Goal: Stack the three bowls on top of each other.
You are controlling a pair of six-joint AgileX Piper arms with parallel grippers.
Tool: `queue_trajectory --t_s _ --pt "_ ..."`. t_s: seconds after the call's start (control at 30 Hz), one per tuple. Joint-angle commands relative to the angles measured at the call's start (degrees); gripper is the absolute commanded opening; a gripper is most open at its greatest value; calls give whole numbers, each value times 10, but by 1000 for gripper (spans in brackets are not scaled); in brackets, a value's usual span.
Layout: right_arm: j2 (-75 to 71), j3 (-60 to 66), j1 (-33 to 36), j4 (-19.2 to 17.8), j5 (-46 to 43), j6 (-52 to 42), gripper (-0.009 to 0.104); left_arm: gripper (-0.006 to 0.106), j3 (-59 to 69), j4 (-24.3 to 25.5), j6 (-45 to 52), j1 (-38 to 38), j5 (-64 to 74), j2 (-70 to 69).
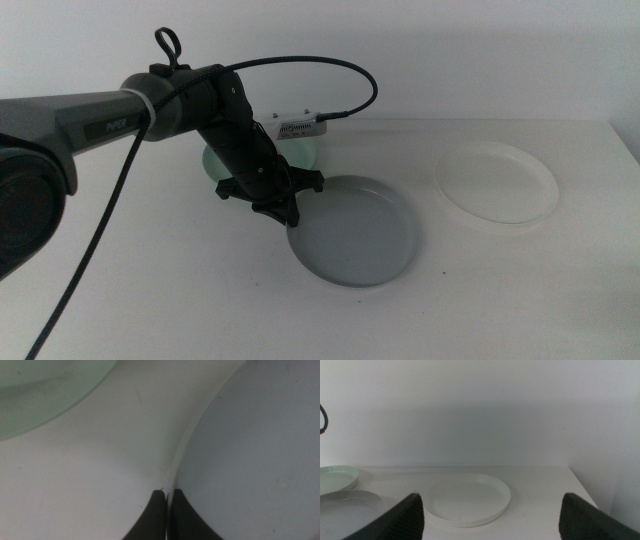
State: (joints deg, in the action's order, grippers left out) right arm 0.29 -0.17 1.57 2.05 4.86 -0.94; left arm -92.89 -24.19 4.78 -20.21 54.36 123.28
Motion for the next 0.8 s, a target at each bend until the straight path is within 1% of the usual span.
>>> queue_trajectory --t_s 0.0,0.13,0.2,0.23,0.3,0.4,0.57,0.63,0.77 --pt "-3 2 -4 -4 -3 -2 86 -2 -5 -10 3 -3 -4 1" --pt "-3 2 -4 -4 -3 -2 86 -1 -5 -4 5 -3 -3 3" --pt "-3 2 -4 -4 -3 -2 86 2 -5 -4 7 -3 -3 3" --pt "-3 2 -4 -4 -3 -2 86 8 -5 -4 7 -3 -3 3" --pt "-3 2 -4 -4 -3 -2 86 17 -5 -4 8 -3 1 3" --pt "-3 2 -4 -4 -3 -2 86 38 -5 -3 14 -3 12 1" --pt "-3 2 -4 -4 -3 -2 86 81 -5 2 12 17 45 -27" --pt "-3 2 -4 -4 -3 -2 86 94 -5 2 12 31 64 -46" --pt "-3 2 -4 -4 -3 -2 86 94 -5 10 12 55 108 -105"
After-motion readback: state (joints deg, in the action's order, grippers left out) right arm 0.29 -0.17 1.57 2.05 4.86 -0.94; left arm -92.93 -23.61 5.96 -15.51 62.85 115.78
